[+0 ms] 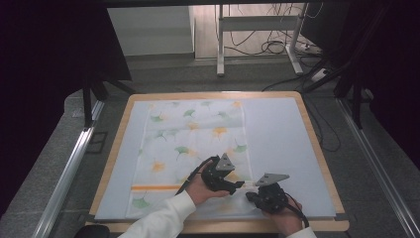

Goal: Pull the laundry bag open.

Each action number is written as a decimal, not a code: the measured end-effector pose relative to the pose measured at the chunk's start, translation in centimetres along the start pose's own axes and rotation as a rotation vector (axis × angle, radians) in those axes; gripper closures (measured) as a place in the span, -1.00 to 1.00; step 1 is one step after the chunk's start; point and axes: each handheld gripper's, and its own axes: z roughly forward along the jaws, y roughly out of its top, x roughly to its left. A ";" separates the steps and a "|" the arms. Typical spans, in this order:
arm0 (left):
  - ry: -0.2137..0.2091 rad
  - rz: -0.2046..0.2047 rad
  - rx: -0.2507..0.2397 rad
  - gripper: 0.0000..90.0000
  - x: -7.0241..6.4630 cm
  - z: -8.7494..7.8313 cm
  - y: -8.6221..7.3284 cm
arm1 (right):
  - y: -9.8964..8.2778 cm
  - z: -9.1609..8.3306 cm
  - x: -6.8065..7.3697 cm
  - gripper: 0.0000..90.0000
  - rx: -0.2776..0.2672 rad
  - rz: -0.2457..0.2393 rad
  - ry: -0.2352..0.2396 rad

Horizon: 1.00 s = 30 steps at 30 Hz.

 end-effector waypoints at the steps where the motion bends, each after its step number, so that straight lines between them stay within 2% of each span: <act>1: -0.001 -0.008 -0.006 -0.20 -0.1 0.2 0.0 | 0.0 0.0 0.0 0.96 0.001 0.000 0.001; 3: -0.007 0.005 0.007 -0.18 -0.1 0.4 0.1 | -0.1 0.1 0.0 0.96 0.005 0.000 0.001; 6: -0.026 0.000 0.009 -0.12 -0.2 0.8 0.1 | -0.1 0.1 0.1 0.96 0.007 -0.007 0.002; 12: -0.035 -0.014 -0.002 -0.11 -0.4 1.4 0.3 | -0.2 0.0 0.1 0.96 0.010 -0.003 0.001; 19: -0.051 -0.005 -0.001 -0.05 -0.6 2.2 0.5 | -0.2 0.0 0.1 0.96 0.011 -0.001 0.003; 30: -0.063 0.012 0.042 0.10 -0.7 3.8 0.5 | -0.2 0.0 0.1 0.96 0.014 0.000 0.005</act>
